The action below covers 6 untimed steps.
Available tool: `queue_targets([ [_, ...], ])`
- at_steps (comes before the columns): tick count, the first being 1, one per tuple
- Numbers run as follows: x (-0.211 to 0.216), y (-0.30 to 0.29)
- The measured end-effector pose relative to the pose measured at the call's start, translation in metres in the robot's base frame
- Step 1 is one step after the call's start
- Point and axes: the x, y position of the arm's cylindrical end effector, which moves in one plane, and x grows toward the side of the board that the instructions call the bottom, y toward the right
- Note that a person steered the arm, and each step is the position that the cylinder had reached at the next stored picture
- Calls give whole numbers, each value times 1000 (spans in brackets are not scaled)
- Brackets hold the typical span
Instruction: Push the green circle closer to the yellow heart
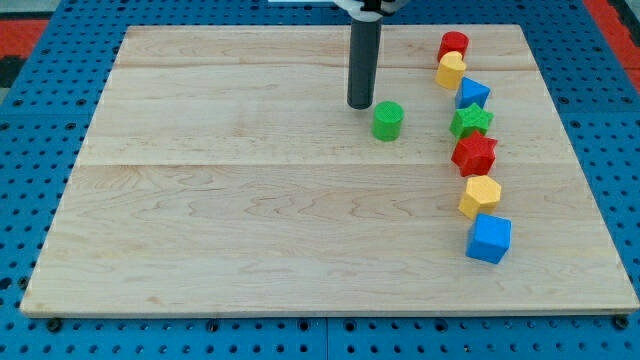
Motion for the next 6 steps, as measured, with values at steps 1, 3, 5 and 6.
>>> queue_targets([
  [1,56,7],
  [3,-19,47],
  [5,-19,69],
  [6,-17,71],
])
